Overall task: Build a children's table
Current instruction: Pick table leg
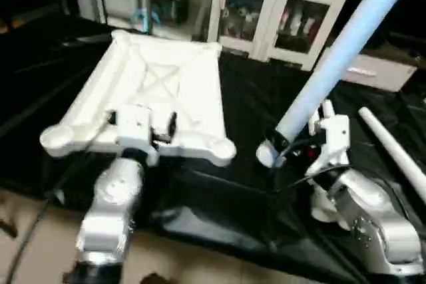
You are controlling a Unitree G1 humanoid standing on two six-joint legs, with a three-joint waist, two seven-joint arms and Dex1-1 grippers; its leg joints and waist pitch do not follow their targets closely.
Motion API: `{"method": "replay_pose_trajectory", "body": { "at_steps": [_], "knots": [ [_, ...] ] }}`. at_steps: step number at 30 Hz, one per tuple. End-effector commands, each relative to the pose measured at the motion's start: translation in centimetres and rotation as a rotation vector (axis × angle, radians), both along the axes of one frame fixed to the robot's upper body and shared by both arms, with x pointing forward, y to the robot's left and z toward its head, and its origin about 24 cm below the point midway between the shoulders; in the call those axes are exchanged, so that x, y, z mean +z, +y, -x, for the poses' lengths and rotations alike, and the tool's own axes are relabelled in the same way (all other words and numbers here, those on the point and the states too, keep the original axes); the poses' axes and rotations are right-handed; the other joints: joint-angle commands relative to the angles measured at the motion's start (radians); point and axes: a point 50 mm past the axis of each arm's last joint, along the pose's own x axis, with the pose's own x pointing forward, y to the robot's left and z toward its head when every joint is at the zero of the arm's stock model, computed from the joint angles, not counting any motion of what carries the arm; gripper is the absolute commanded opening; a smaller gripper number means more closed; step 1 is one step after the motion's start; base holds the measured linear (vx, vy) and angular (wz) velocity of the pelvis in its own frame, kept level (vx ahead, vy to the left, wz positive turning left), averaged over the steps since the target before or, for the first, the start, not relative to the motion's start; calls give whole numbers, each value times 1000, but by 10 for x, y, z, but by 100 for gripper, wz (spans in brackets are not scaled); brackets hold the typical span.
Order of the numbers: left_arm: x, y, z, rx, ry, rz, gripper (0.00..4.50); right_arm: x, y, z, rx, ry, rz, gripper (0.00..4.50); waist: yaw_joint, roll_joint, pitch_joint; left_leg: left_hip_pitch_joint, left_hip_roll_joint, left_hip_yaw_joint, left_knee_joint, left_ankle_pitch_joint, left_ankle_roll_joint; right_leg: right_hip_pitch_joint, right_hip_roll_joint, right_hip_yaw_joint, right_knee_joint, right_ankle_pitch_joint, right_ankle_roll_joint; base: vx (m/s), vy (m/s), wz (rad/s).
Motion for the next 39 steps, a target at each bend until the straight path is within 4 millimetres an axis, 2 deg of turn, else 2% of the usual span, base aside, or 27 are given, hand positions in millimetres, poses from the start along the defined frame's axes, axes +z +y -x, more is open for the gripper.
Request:
{"method": "replay_pose_trajectory", "body": {
  "at_steps": [1,5,9,11,12,13,14,15,16,17,18,19,20,21,22,24,25,26,28,30,31,32,33,34,36,37,39],
  "knots": [
    [10,5,0,18,-53,-37,440,7,-2,-2,-22,-45,1,187,10,-24,-43,-3,44,4,-95,-32,-23,48,-92,75,-175,-453,103,4,-118,-9],
    [6,6,1,53,-26,9,440,6,3,-1,-27,-36,-19,187,-1,10,-39,33,80,19,-145,-229,-35,48,-79,36,-188,-330,-33,-34,-51,6],
    [8,3,-1,39,-33,7,440,2,7,-1,-10,-20,-8,187,-18,19,-15,100,83,13,-165,-553,-65,50,-85,-3,-249,-629,-10,0,0,0],
    [8,2,-2,32,-38,6,440,0,7,-1,-14,-12,-11,187,-36,47,0,134,112,-1,-201,-742,-60,87,-61,-70,-254,-563,-12,21,33,-3],
    [10,1,-3,23,-59,-13,440,0,6,-3,-22,-21,16,187,-25,48,-10,-52,67,-34,-283,-789,-33,259,-57,-82,-92,-371,-9,0,0,0],
    [10,1,-3,23,-59,-13,440,0,6,-3,-22,-21,16,187,11,77,-9,-37,30,-24,-278,-780,-25,244,-23,-77,-86,-308,-9,-9,77,10],
    [10,1,-3,22,-63,-14,440,2,4,-5,-43,-28,8,187,-35,16,-10,30,6,-39,-205,-560,64,176,-95,-37,-191,-439,-21,27,25,42],
    [11,1,-3,22,-66,-12,440,2,3,-5,-51,-30,1,187,-3,15,-14,16,22,-4,-84,-278,80,208,-238,-19,-313,-737,-62,74,40,67],
    [11,1,-3,22,-69,-6,440,3,3,-5,-53,-29,-8,187,-14,24,-21,70,51,13,-89,-192,51,175,-210,11,-309,-746,-99,114,1,51],
    [12,1,-3,22,-72,-3,440,3,2,-5,-50,-31,-7,187,-1,42,-29,60,80,30,-167,-76,37,201,-100,-44,-262,-456,-134,127,28,28],
    [12,1,-3,21,-72,-4,440,3,2,-5,-49,-31,-8,187,-1,42,-29,60,80,30,-167,-76,37,201,-100,-44,-262,-456,-134,192,43,15],
    [12,1,-3,19,-73,-7,440,3,2,-4,-49,-30,-8,187,-55,58,-44,185,147,-52,-196,-100,122,97,-33,-67,-135,-144,-129,192,43,15],
    [12,1,-3,19,-73,-7,440,3,2,-4,-49,-30,-8,187,-61,58,-56,225,165,-82,-189,-54,190,65,-35,-61,-103,-105,-104,217,40,17],
    [12,1,-3,19,-73,-8,440,2,2,-3,-49,-30,-9,187,-70,46,-61,251,186,-114,-167,113,364,7,-50,-37,-50,-74,-25,196,-9,3],
    [12,1,-3,19,-74,-9,440,1,2,-3,-46,-31,0,187,-65,35,-61,248,179,-108,-147,284,485,-35,-67,-8,-33,-47,32,196,-9,3],
    [12,1,-3,17,-73,-9,440,1,2,-3,-46,-33,0,187,-66,4,-60,190,106,-53,-131,304,456,-6,-85,28,-97,61,17,145,-59,-4],
    [12,0,-3,15,-74,-10,440,2,2,-3,-48,-36,-2,187,-4,-42,-44,37,-44,45,-29,-20,275,159,-180,161,-220,-14,-87,131,-68,1],
    [11,0,-3,10,-73,-10,440,2,2,-3,-52,-39,-6,187,-2,-44,-55,-15,-27,20,22,-56,215,219,-222,192,-215,-23,-155,157,-52,1],
    [12,-2,-2,-9,-90,-3,440,3,1,-4,-62,-40,-1,187,7,-35,-53,-56,-5,-1,35,23,61,237,-196,140,-185,155,-263,161,-22,-10],
    [11,-5,-1,-39,-81,-7,440,3,-1,-4,-72,-41,4,187,-6,9,-49,-28,38,-5,-90,245,32,186,-122,37,-146,393,-298,130,15,-3],
    [10,-7,-1,-52,-77,-11,440,3,-2,-4,-79,-42,4,187,-9,62,-66,30,71,-19,-130,343,84,151,-52,-10,-112,383,-203,131,42,-3],
    [10,-8,0,-66,-74,0,440,3,-4,-3,-86,-43,1,187,-44,69,-77,77,120,-74,-97,555,178,88,-30,-11,-60,300,-128,121,72,-3],
    [9,-10,0,-82,-70,9,440,3,-5,-3,-90,-43,1,187,-38,50,-88,111,134,-90,-70,774,213,50,-64,24,-78,294,-74,77,66,-1],
    [9,-12,0,-101,-67,12,440,4,-5,-3,-92,-44,4,187,-21,42,-84,97,104,-72,-58,906,194,50,-76,42,-97,362,-48,77,66,-1],
    [8,-14,1,-123,-64,14,440,4,-6,-3,-92,-46,7,187,-11,23,-75,52,60,-35,-67,787,147,83,-79,49,-110,412,-47,11,37,-2],
    [7,-18,3,-175,-61,20,440,6,-8,-2,-86,-52,0,187,-2,25,-67,25,46,-8,-90,548,91,107,-83,47,-117,413,-58,0,0,0],
    [3,-24,6,-269,-25,9,440,10,-12,-2,-81,-66,3,187,-3,34,-49,30,73,1,-139,59,-14,114,-94,46,-145,181,-103,-42,4,0]
  ]
}}
